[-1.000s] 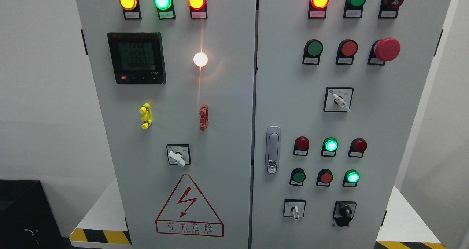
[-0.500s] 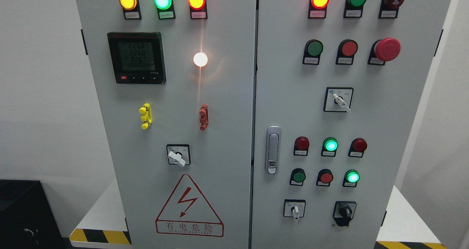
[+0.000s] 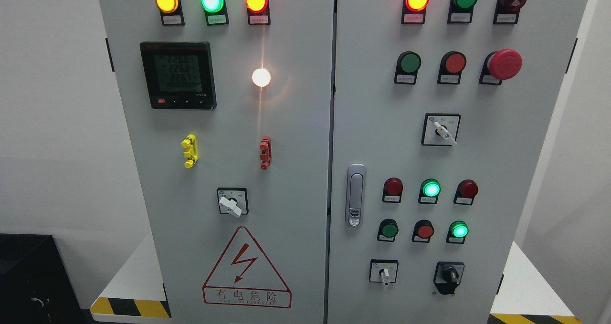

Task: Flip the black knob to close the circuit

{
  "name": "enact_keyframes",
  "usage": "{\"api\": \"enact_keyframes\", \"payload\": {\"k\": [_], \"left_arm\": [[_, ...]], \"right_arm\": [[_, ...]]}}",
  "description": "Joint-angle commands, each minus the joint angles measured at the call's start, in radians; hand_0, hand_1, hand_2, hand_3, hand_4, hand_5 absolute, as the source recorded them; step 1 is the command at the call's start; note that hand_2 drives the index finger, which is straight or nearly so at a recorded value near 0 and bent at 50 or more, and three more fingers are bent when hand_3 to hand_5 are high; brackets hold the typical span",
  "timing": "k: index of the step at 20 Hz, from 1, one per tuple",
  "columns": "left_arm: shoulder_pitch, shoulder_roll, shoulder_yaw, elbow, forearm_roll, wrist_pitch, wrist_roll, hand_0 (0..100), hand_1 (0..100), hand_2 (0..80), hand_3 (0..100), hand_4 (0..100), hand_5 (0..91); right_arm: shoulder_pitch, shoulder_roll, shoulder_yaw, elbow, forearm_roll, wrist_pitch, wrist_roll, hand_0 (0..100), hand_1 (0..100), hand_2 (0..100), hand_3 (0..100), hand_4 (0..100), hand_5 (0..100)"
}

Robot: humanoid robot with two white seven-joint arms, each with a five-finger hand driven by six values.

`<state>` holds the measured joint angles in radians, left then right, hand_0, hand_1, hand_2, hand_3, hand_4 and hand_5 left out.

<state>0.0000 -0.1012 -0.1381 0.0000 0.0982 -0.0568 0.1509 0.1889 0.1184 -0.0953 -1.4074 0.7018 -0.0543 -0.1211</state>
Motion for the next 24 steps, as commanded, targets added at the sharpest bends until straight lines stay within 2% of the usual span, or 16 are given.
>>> {"api": "enact_keyframes", "payload": {"k": [1, 5, 8, 13, 18, 20, 24], "left_arm": [[0.023, 0.000, 0.000, -0.029, 0.000, 0.000, -0.001, 12, 56, 0.0, 0, 0, 0.0], [0.023, 0.000, 0.000, -0.029, 0.000, 0.000, -0.001, 12, 56, 0.0, 0, 0, 0.0], [0.023, 0.000, 0.000, -0.029, 0.000, 0.000, -0.001, 12, 56, 0.0, 0, 0, 0.0], [0.023, 0.000, 0.000, -0.029, 0.000, 0.000, -0.001, 12, 56, 0.0, 0, 0, 0.0], [0.023, 0.000, 0.000, -0.029, 0.000, 0.000, -0.001, 12, 56, 0.0, 0, 0, 0.0], [0.023, 0.000, 0.000, -0.029, 0.000, 0.000, -0.001, 12, 56, 0.0, 0, 0, 0.0], [0.021, 0.000, 0.000, -0.029, 0.000, 0.000, -0.001, 12, 56, 0.0, 0, 0, 0.0]], "right_arm": [[0.000, 0.000, 0.022, -0.231, 0.162, 0.063, 0.006, 0, 0, 94, 100, 98, 100], [-0.009, 0.001, 0.032, -0.295, 0.243, 0.120, 0.054, 0, 0, 94, 100, 99, 100], [-0.022, 0.001, 0.032, -0.317, 0.295, 0.134, 0.072, 0, 0, 94, 100, 99, 100], [-0.032, 0.001, 0.031, -0.352, 0.381, 0.163, 0.098, 0, 0, 94, 100, 100, 100], [-0.071, 0.003, 0.032, -0.363, 0.447, 0.183, 0.103, 0, 0, 93, 100, 100, 100], [-0.086, 0.006, 0.032, -0.367, 0.462, 0.197, 0.126, 0, 0, 93, 100, 100, 100], [-0.134, 0.006, 0.025, -0.367, 0.499, 0.221, 0.135, 0, 0, 93, 100, 100, 100]]}}
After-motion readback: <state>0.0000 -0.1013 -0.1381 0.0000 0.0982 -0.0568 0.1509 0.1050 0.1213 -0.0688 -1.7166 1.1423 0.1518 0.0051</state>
